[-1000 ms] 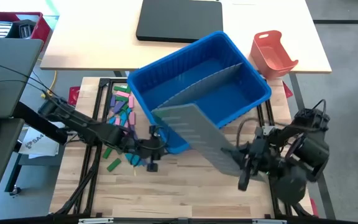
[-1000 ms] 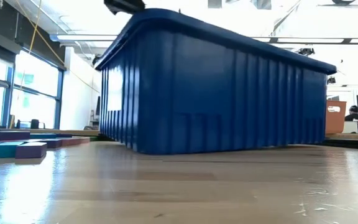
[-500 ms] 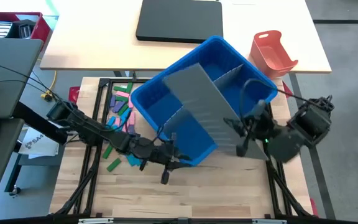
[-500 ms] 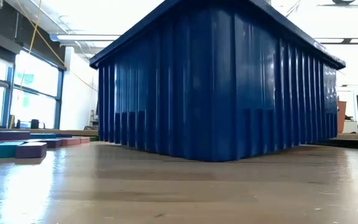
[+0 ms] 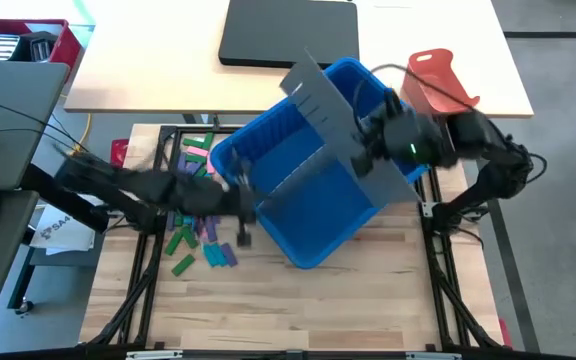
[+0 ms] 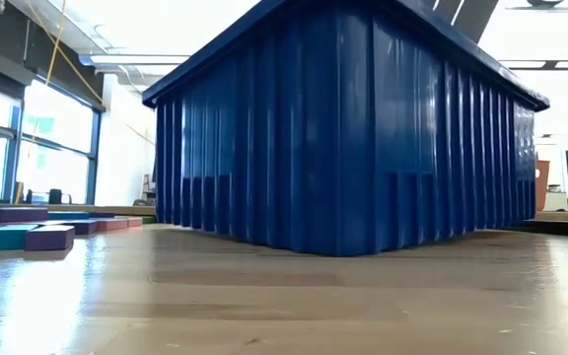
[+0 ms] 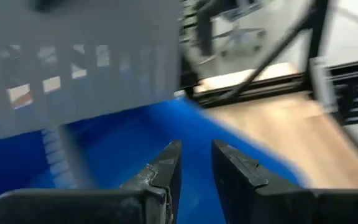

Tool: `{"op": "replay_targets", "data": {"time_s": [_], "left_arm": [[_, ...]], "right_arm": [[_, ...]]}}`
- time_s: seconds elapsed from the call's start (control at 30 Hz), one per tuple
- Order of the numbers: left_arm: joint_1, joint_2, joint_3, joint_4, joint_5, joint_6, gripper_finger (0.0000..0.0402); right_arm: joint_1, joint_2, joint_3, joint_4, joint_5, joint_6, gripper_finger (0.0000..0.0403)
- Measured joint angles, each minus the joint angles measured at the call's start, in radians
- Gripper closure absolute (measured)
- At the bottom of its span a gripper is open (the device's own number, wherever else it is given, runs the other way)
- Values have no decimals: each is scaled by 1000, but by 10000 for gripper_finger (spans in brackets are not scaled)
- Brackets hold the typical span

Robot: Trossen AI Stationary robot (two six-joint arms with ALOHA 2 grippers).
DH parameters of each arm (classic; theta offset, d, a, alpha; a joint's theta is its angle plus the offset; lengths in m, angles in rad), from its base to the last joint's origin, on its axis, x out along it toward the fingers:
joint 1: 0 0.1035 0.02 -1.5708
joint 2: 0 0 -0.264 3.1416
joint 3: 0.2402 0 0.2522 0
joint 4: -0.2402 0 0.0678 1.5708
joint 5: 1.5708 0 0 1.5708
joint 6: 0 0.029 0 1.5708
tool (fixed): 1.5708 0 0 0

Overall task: Sort blocks
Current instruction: Insert the bin divider into the blue bin

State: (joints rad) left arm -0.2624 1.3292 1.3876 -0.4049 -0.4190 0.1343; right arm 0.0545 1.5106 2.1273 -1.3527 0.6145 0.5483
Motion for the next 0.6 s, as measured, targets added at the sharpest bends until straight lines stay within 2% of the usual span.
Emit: {"op": "replay_targets", "data": {"time_s": [0.13, 0.3, 0.43, 0.6], "left_arm": [[171, -116, -45, -148, 43, -24, 324], [351, -199, -147, -176, 53, 13, 324], [416, -211, -207, -174, 62, 26, 324], [441, -210, -268, -125, 65, 41, 324]], "right_arm": [[-196, 6, 0, 39, -204, -80, 402], [-369, 22, 0, 54, -388, -123, 402], [-394, 33, 0, 38, -482, -121, 402], [-344, 65, 0, -94, -473, -67, 402]]}}
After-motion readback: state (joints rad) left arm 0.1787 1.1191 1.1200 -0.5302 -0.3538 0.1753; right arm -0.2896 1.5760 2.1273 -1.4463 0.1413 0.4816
